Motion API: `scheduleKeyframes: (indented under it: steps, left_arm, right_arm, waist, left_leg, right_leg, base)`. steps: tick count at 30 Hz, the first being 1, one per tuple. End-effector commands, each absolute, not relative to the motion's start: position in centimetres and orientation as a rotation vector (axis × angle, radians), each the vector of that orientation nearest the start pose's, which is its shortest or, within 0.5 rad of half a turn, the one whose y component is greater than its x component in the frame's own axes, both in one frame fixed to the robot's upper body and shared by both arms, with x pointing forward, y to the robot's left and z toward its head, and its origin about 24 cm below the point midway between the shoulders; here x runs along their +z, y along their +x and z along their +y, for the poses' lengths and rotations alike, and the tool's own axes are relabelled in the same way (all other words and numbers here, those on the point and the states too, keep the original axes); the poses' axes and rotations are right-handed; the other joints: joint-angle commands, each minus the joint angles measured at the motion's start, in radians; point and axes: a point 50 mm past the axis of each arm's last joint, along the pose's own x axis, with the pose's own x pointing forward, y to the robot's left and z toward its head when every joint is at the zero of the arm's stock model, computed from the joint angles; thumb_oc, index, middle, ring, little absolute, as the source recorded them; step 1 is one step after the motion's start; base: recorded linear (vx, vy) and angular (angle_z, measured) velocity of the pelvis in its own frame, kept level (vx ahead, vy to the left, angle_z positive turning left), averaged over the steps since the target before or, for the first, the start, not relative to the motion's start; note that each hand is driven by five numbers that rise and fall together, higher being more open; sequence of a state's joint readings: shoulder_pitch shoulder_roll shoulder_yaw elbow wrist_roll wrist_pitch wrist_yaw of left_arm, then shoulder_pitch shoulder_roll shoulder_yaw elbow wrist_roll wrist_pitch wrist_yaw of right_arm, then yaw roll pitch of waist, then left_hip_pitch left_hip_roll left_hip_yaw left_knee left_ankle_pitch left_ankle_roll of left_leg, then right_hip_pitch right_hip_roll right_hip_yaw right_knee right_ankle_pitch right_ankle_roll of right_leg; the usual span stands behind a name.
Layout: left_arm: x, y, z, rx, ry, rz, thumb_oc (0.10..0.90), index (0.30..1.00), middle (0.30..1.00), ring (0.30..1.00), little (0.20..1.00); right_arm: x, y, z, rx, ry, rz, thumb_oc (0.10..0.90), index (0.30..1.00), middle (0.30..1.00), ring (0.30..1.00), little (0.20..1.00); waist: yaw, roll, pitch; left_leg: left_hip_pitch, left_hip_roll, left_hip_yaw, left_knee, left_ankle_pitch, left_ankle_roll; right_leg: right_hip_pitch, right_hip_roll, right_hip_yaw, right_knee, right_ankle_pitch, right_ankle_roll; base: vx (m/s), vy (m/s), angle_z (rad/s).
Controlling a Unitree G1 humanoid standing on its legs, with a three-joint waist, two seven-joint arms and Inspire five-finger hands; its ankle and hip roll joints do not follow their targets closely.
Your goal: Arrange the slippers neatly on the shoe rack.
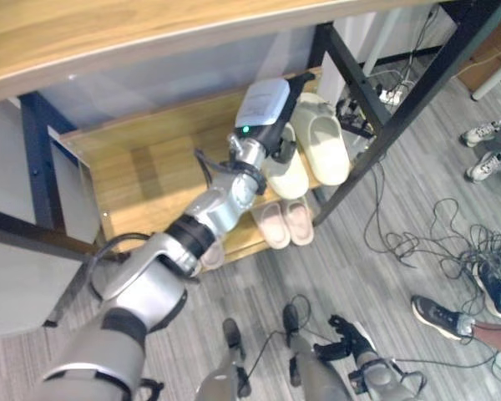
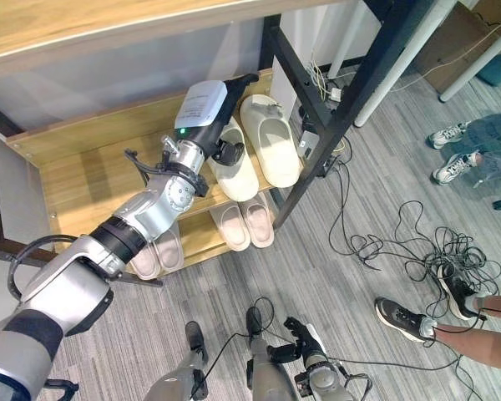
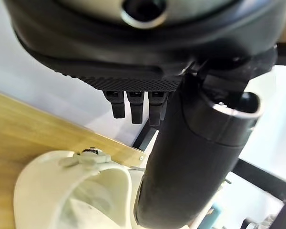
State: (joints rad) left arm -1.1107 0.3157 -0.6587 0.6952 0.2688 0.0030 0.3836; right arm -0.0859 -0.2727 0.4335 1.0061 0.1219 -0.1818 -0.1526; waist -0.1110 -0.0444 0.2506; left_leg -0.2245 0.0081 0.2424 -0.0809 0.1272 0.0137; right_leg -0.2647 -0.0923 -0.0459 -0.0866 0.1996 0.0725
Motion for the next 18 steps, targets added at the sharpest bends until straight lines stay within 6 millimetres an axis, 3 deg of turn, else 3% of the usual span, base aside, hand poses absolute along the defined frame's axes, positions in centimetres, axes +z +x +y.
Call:
scheduleKeyframes:
  steps: [1,6,12,17,18]
  left_arm:
    - [28.2,38.3,3.3,-0.035,0.752,-0.804,0.800,0.900,0.900,0.900,0.900]
    - [27.3,37.9,3.4,-0.059,0.693,-0.794,0.800,0.900,0.900,0.900,0.900]
    - [24.8,37.9,4.5,-0.069,0.683,-0.742,0.800,0.900,0.900,0.900,0.900]
    - [21.8,37.9,6.5,-0.030,0.713,-0.665,0.800,0.900,0.900,0.900,0.900]
    - [19.2,37.7,7.0,-0.041,0.793,-0.622,0.800,0.900,0.900,0.900,0.900]
  right_arm:
    - [-13.5,14.7,-21.5,0.043,-0.422,0.841,0.800,0.900,0.900,0.900,0.900]
    - [-13.8,14.5,-21.3,0.039,-0.415,0.859,0.800,0.900,0.900,0.900,0.900]
    - [-14.3,13.8,-20.9,0.036,-0.391,0.898,0.800,0.900,0.900,0.900,0.900]
    - [-14.8,12.9,-20.0,0.046,-0.363,0.927,0.800,0.900,0.900,0.900,0.900]
    - [-14.9,12.8,-19.7,0.051,-0.361,0.929,0.800,0.900,0.900,0.900,0.900]
  waist:
    - [0.009,0.062,-0.057]
    - [0.011,0.065,-0.076]
    - [0.015,0.062,-0.117]
    - [0.023,0.055,-0.150]
    - [0.029,0.049,-0.162]
  left_leg:
    - [0.018,-0.003,-0.117,-0.006,-0.103,-0.027]
    - [0.042,-0.002,-0.115,-0.006,-0.106,-0.027]
    - [0.085,0.001,-0.120,-0.006,-0.117,-0.032]
    - [0.123,0.003,-0.123,-0.006,-0.127,-0.035]
    - [0.136,0.005,-0.125,-0.006,-0.132,-0.035]
  right_leg:
    - [0.017,-0.006,-0.083,0.047,-0.132,0.069]
    - [0.044,-0.005,-0.088,0.047,-0.139,0.071]
    - [0.089,-0.006,-0.098,0.044,-0.150,0.073]
    - [0.131,-0.005,-0.111,0.041,-0.159,0.072]
    - [0.144,-0.003,-0.115,0.040,-0.163,0.073]
  base:
    - [0.00,0.000,0.00]
    - [0.00,0.000,0.00]
    - [0.05,-0.010,0.03]
    - [0.05,-0.012,0.13]
    - [0.03,-0.006,0.11]
